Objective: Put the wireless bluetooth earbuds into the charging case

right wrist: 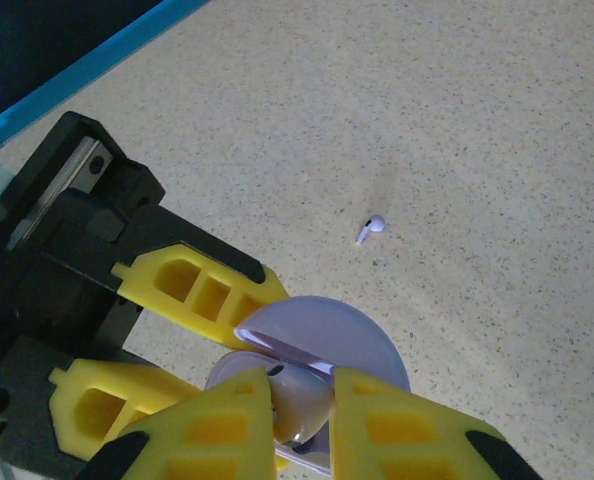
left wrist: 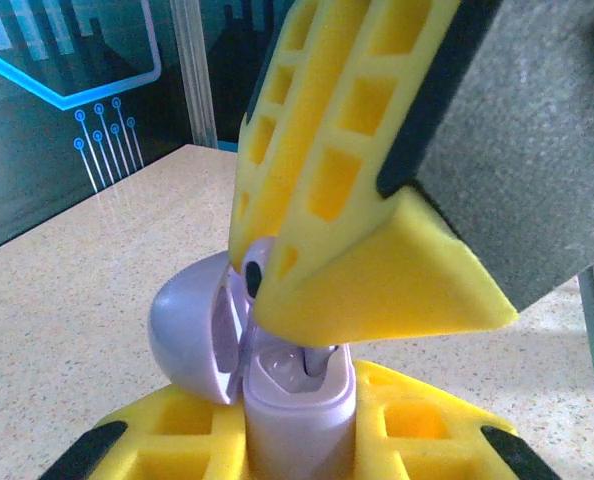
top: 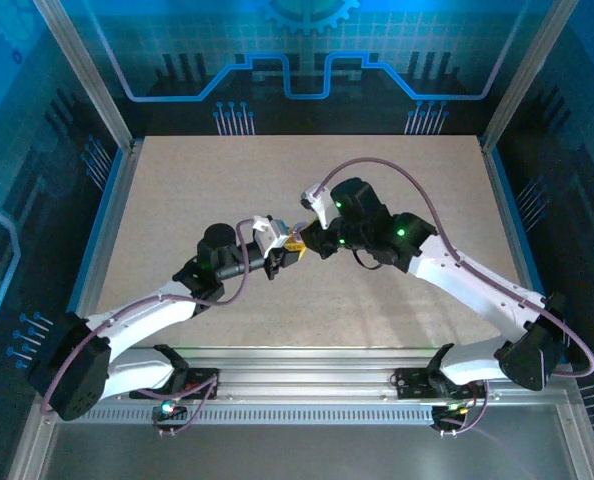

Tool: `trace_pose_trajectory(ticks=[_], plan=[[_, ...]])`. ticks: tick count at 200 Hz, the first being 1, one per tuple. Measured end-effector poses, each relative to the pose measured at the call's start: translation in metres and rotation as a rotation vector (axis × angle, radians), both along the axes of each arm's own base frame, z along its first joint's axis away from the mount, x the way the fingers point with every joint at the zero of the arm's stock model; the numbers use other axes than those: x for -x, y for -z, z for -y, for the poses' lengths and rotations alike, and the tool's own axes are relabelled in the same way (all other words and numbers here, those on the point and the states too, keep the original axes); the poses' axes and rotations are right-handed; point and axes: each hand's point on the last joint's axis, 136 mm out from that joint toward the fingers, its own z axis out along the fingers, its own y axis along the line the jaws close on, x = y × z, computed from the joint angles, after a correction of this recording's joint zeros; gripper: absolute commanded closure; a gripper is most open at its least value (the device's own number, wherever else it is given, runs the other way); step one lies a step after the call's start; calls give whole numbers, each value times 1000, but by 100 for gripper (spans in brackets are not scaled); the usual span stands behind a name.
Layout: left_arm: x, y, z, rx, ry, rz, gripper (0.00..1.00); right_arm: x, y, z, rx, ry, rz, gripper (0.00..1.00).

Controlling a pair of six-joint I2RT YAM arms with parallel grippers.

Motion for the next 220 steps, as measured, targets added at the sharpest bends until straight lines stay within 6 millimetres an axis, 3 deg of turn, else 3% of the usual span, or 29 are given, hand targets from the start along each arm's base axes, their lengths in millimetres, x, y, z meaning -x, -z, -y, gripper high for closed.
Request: trace_pose_trajectory(ticks=[127,220], plan=[[4,-29,2,131,63,-67,80,3,-29,-4,-11,-171,-14,84],[5,-37,2,161,85,-86,79,3,-36,-7,-20,-238,-26,80]])
